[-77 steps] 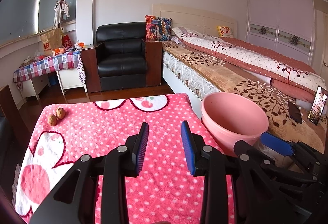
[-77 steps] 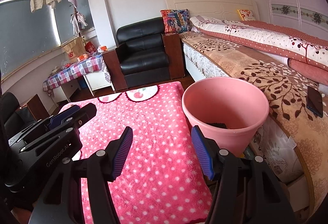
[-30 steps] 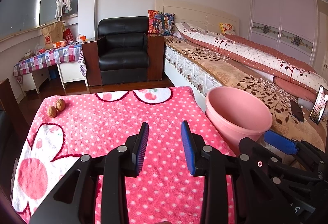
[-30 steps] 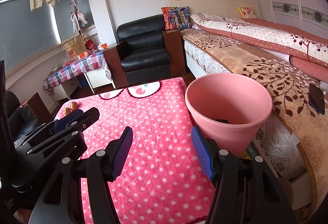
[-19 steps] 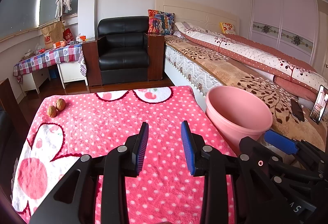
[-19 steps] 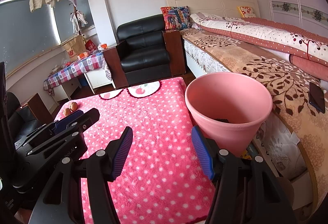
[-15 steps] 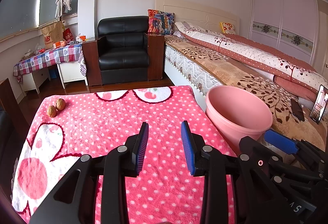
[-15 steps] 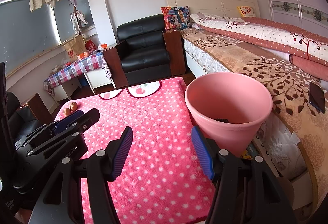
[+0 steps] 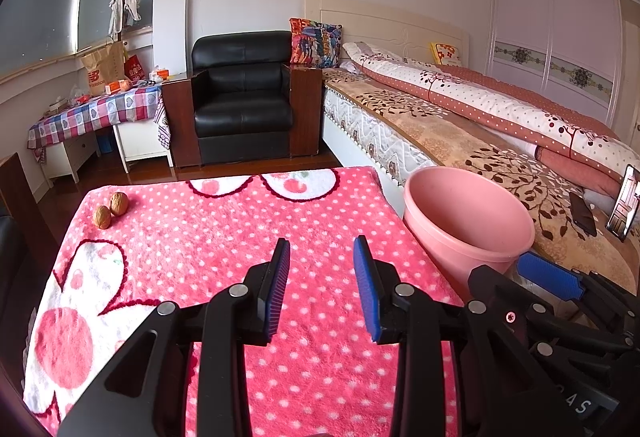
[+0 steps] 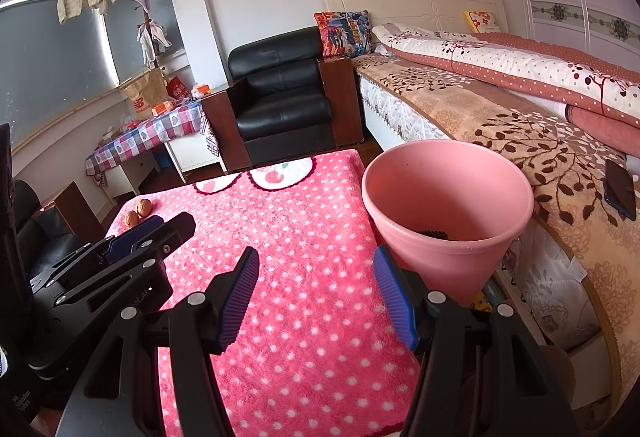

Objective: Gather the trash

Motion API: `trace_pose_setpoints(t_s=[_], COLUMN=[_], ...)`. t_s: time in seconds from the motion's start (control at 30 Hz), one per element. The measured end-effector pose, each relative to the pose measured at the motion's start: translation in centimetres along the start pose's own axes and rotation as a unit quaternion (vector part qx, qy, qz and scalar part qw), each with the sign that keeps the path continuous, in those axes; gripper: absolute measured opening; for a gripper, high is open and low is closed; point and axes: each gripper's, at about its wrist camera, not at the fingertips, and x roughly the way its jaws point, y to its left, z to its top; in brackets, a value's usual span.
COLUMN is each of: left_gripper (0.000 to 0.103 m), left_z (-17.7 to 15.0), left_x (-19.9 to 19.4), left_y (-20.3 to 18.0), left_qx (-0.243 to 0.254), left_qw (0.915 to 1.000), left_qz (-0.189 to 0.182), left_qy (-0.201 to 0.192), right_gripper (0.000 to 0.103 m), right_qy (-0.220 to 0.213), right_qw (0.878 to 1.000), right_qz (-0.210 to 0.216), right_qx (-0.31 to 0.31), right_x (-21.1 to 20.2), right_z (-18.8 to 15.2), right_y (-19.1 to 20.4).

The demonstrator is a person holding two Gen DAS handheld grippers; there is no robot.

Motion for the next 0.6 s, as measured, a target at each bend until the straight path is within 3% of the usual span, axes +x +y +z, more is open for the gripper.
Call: trace_pose_setpoints(t_s=[0.6], left_gripper=[0.033], left_z=[-0.06], left_x=[0.15], left_y=[-0.06], left_qx=[0.001], left_qw=[1.0000], left_qz=[-0.001], left_qy=[0.002], right_gripper=[0.059], right_qy=[0.001], right_qw=[1.000], right_qz=[0.000], right_qx=[0.002], right_x=[0.04], right_z=[-0.01], right_y=[-0.05])
